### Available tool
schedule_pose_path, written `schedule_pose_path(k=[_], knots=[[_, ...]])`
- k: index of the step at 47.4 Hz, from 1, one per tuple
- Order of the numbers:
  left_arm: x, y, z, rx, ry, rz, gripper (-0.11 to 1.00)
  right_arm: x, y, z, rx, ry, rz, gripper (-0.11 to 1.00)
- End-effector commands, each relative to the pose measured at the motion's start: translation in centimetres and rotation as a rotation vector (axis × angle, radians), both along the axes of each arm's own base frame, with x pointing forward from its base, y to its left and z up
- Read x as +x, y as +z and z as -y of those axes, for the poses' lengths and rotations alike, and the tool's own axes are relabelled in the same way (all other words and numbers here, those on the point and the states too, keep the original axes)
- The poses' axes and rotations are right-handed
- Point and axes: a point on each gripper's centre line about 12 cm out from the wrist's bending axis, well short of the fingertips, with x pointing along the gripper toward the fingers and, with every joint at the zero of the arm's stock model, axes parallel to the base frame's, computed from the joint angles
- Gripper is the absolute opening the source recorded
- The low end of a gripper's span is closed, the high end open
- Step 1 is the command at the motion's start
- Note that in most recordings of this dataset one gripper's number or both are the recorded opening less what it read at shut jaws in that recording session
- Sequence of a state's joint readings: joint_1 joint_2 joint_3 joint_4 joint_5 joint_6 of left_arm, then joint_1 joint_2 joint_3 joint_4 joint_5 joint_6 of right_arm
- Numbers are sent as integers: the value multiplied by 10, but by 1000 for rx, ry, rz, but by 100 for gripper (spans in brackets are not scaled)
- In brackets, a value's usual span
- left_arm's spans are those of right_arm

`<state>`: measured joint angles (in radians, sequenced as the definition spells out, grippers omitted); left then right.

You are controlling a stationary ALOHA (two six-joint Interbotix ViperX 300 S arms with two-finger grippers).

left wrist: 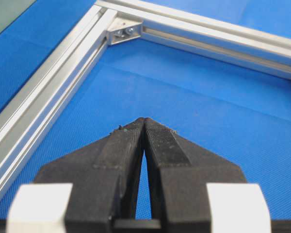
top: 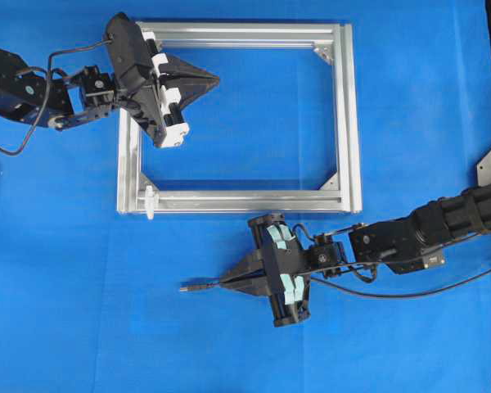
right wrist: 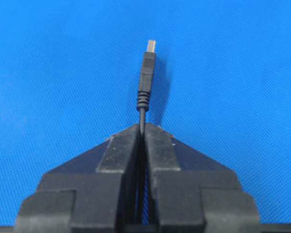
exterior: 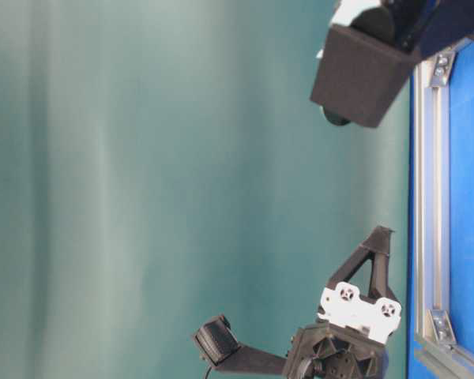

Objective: Insert the wire through the string loop located on the left side.
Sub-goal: 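Close the right gripper on the cable just behind the USB plug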

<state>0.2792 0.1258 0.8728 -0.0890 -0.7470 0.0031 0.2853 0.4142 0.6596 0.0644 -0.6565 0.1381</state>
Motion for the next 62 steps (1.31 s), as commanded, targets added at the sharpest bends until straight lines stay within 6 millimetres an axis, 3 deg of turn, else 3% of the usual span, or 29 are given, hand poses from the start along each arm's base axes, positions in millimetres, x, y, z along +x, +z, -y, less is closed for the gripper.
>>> schedule_pose_path(k=[1,22,62], knots=[[2,15,0,14,-2,42,0,5,27,-4,17,6,59,0],[2,14,0,9,-1,44,0,-6,91,-2,13,19,66,0],[0,13,0,7,1,40,0,-7,91,-1,5,23,64,0]])
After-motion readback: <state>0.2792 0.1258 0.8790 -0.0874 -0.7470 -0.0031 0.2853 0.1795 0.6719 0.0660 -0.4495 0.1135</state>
